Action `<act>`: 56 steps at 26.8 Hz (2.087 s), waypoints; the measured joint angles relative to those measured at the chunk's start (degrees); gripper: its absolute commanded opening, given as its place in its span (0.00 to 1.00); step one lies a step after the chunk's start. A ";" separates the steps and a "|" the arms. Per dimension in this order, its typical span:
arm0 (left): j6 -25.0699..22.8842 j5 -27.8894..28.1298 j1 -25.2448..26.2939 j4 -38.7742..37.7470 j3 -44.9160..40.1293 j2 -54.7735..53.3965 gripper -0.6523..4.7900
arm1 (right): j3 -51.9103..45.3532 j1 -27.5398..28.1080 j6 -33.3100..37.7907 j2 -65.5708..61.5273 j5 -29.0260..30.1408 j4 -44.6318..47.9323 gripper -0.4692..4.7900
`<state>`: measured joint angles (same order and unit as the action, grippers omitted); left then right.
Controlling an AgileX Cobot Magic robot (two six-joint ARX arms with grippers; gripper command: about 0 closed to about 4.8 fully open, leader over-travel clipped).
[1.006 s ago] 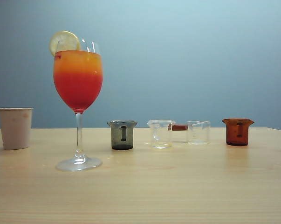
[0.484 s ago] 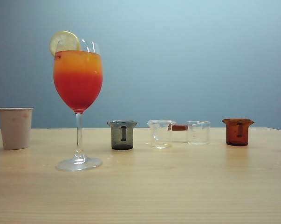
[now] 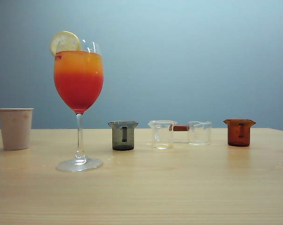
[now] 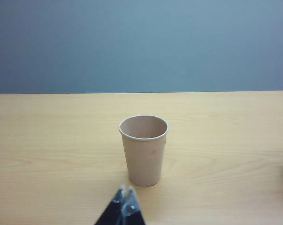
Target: Pick up the lemon slice from the paper cup on the left and carefully insert it into the rim of the goblet.
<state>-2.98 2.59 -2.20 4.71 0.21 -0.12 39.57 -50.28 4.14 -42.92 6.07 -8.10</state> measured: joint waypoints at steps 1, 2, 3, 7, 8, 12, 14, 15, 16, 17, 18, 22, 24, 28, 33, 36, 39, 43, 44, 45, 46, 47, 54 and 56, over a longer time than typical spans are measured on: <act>0.83 0.00 0.00 0.00 0.00 0.00 0.11 | 0.00 0.00 0.00 0.00 0.00 -0.02 0.09; 1.16 0.00 0.00 0.00 0.00 0.00 0.11 | 0.00 0.00 0.00 0.00 0.00 0.00 0.09; 1.27 0.00 0.00 0.00 0.00 0.00 0.11 | 0.00 0.00 0.00 0.00 0.00 0.00 0.09; 1.36 0.22 0.00 0.48 0.00 0.02 0.11 | 0.00 -0.02 0.00 0.00 0.02 0.00 0.09; 1.36 0.24 0.00 0.59 0.00 0.02 0.11 | 0.00 -0.02 0.00 0.00 0.02 -0.02 0.09; 1.36 0.20 0.00 0.17 0.00 0.00 0.11 | 0.00 -0.02 0.00 0.00 0.00 0.02 0.09; 1.36 0.20 0.00 -0.24 0.00 0.00 0.11 | 0.00 -0.02 0.00 0.00 0.00 0.00 0.09; 1.38 0.20 0.00 -0.31 0.00 0.00 0.11 | 0.00 -0.02 0.00 0.00 0.00 0.02 0.09; 1.36 0.20 0.00 -0.31 0.00 0.00 0.11 | 0.00 -0.02 0.00 0.00 0.00 0.00 0.09; 1.38 0.20 0.00 -0.31 0.00 0.02 0.11 | 0.00 -0.02 0.00 0.00 0.00 0.00 0.09; 1.38 0.20 0.00 -0.31 0.00 0.02 0.11 | 0.00 -0.02 0.00 0.00 0.00 0.00 0.09; 1.38 0.20 0.00 -0.33 0.00 0.00 0.11 | 0.00 0.57 -0.02 0.13 -0.68 -0.07 0.09; 1.36 0.22 0.00 -0.39 0.00 0.00 0.11 | 0.00 2.97 -0.04 0.22 -3.37 0.04 0.09; 1.38 0.20 0.00 -0.44 0.00 0.00 0.11 | -0.90 12.87 -0.13 0.28 -8.96 1.01 0.09; 1.36 0.20 0.00 -0.48 0.00 0.00 0.11 | -6.82 26.12 -2.45 4.90 -10.32 4.33 0.09; 1.38 0.20 0.00 -0.48 0.00 0.00 0.11 | -10.10 30.73 -3.63 8.26 -10.62 5.64 0.09; 1.38 0.20 0.00 -0.50 0.00 0.00 0.11 | -16.11 34.34 -3.98 14.40 -10.64 8.48 0.09; 1.38 0.20 0.00 -0.50 0.00 0.00 0.11 | -24.02 37.07 -4.04 24.57 -10.62 13.27 0.09; 1.38 0.20 0.00 -0.50 0.00 0.00 0.11 | -25.09 37.62 -4.02 26.27 -10.60 13.42 0.09; 1.38 0.20 0.00 -0.50 0.00 0.00 0.11 | -26.82 38.69 -4.02 28.68 -10.62 13.38 0.09; 1.38 0.22 0.00 -0.50 0.00 0.02 0.11 | -27.52 39.23 -4.02 29.44 -10.62 13.35 0.09; 1.38 0.20 0.00 -0.50 0.00 0.00 0.11 | -29.20 40.65 -4.04 31.89 -10.60 13.22 0.09; 1.38 0.20 0.00 -0.52 0.00 0.00 0.11 | -35.58 44.41 -4.04 43.15 -10.64 11.89 0.09; 1.38 0.20 0.00 -0.55 0.00 0.02 0.11 | -36.44 44.59 -4.04 42.88 -10.60 11.67 0.09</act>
<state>-1.61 2.79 -2.20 4.16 0.21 -0.10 3.14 -5.69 0.10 -0.03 -4.54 3.57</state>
